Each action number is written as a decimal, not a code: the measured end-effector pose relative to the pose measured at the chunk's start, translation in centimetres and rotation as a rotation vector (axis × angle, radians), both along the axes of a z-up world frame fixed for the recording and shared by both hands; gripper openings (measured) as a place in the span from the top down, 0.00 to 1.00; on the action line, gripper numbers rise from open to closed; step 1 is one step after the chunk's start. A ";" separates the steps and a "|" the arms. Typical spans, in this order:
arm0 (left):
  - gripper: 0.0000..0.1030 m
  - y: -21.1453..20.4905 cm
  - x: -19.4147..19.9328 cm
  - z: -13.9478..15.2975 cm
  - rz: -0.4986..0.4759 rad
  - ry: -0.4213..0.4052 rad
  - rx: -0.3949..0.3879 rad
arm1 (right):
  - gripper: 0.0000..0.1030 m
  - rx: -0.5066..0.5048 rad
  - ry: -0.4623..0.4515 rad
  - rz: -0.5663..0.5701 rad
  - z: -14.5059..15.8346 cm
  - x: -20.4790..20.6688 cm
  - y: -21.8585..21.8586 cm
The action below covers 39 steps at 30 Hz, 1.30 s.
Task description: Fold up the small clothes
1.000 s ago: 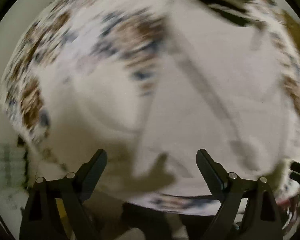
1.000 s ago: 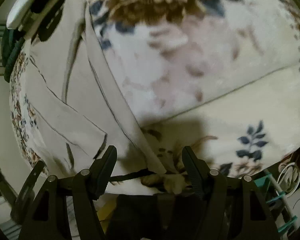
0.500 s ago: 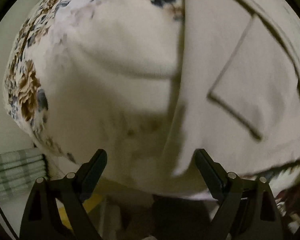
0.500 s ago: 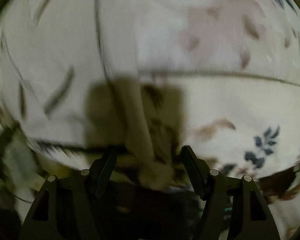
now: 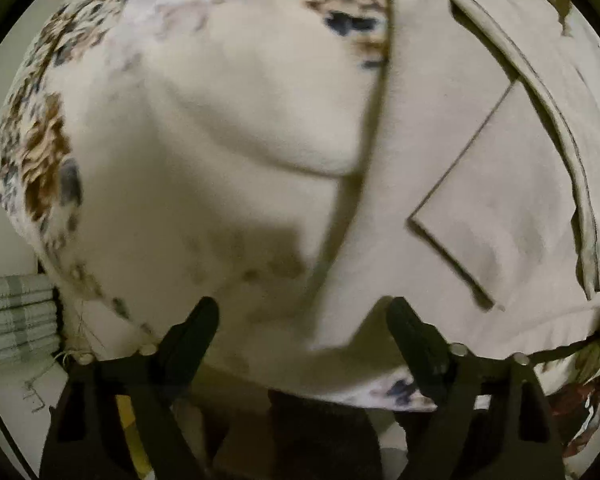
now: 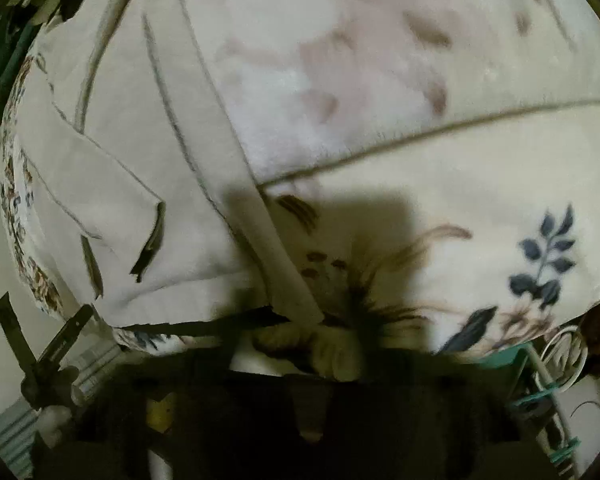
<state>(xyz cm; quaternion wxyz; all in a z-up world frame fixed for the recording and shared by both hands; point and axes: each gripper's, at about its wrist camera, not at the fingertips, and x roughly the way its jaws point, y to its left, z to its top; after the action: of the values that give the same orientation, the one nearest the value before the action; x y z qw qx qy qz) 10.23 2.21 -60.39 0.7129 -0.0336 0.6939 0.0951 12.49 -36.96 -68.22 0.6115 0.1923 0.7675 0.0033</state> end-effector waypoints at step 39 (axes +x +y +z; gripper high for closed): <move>0.96 3.1 5.0 9.1 0.131 -0.132 -0.318 | 0.97 0.335 -0.158 -0.067 10.7 8.7 -1.2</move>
<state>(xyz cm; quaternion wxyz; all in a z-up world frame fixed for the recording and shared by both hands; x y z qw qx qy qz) 15.25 5.35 -51.32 0.7349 -0.1974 0.6482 0.0279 21.18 -38.12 -57.54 0.6291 0.3161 0.6989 0.1258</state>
